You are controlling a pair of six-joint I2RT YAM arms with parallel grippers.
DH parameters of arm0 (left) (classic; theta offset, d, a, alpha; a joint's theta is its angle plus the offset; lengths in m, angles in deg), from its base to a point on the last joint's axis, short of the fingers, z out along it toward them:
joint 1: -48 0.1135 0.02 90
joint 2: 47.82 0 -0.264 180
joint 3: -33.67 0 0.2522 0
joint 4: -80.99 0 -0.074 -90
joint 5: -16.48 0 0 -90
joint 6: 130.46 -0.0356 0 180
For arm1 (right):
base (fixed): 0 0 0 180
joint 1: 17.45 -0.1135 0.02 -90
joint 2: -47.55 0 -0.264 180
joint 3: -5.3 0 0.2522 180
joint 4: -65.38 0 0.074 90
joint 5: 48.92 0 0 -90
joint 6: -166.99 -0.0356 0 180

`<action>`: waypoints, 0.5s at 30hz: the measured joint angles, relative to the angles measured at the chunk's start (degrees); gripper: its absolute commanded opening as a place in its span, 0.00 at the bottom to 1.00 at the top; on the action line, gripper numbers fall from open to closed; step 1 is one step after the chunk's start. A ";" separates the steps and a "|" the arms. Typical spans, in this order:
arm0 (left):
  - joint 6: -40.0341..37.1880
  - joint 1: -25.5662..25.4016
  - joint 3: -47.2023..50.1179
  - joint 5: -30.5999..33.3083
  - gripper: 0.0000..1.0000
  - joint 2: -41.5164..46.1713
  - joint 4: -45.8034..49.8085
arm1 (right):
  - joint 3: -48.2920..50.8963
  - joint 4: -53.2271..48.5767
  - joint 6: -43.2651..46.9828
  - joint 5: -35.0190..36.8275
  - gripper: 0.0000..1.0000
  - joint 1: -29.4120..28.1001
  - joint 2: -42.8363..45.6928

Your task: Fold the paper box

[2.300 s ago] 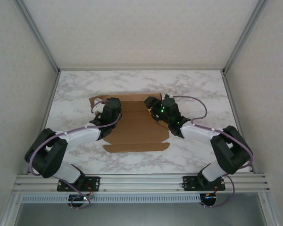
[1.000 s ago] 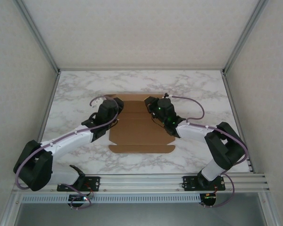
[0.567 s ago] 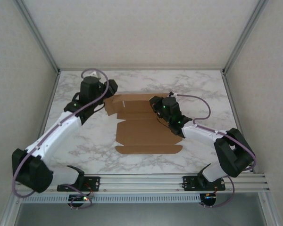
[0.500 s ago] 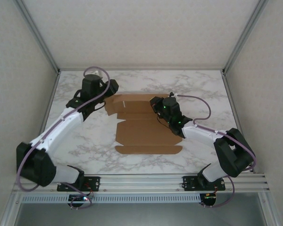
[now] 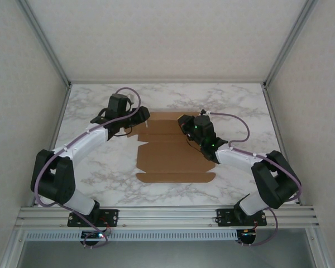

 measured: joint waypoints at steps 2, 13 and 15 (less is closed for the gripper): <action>0.39 0.00 0.68 -0.79 0.49 -0.22 -0.92 | 0.00 0.68 -0.07 -0.35 0.06 0.02 -0.57; 7.10 0.79 8.35 -5.64 0.33 -0.31 -14.14 | 0.00 2.03 -0.63 -1.81 0.05 0.39 -1.81; 8.83 1.03 9.81 -6.71 0.27 -0.28 -17.40 | 0.00 2.21 -0.66 -1.86 0.05 0.39 -1.97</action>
